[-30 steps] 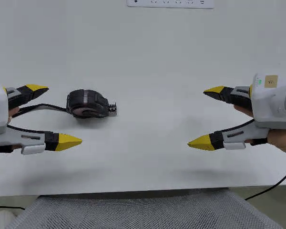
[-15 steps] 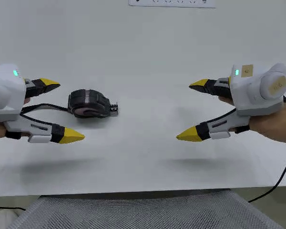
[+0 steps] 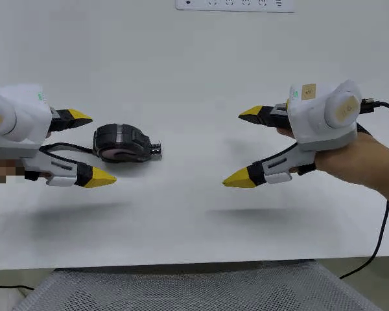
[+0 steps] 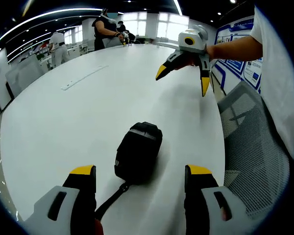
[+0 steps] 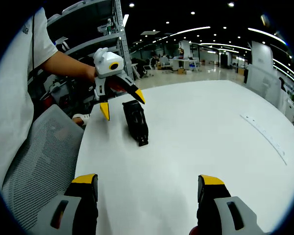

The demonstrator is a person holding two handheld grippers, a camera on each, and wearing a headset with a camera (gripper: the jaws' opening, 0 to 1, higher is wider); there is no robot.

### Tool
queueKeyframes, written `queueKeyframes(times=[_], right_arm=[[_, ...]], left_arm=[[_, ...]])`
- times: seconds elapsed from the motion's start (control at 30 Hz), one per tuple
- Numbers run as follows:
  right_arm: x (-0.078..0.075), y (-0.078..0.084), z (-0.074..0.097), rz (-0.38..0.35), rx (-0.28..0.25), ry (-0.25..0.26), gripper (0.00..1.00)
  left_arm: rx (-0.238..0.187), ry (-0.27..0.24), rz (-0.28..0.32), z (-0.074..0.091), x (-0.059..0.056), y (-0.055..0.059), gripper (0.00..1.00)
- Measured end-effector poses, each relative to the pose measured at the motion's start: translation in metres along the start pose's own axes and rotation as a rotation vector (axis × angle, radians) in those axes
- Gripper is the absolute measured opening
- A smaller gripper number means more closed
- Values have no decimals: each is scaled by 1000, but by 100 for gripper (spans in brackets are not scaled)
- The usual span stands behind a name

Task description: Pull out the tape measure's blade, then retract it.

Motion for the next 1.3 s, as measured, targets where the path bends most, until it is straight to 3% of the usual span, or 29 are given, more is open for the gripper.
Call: queueKeyframes(times=[0.37, 0.6, 0.93, 1.3], right_arm=[[-1, -7, -11, 12, -3, -23, 84], [1, -9, -17, 14, -7, -35, 84], [2, -9, -25, 15, -8, -49, 83], [0, -14, -41, 49, -15, -47, 78]], left_arm=[[24, 30, -22, -10, 3, -1, 46], [32, 39, -53, -16, 4, -1, 37], [40, 39, -72, -18, 7, -1, 29], [42, 53, -82, -19, 8, -1, 28]])
Point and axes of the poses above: the centre of the closed fingertips' face, and the gripper's own axes: z roughly backward along the fingers, x roughly to its left, y roughly out of its underside, the point moved 9 cm from there along z, roughly backward along the fingers, and after that the axes turned 2 degrees about -y, right-handed, at the moved point
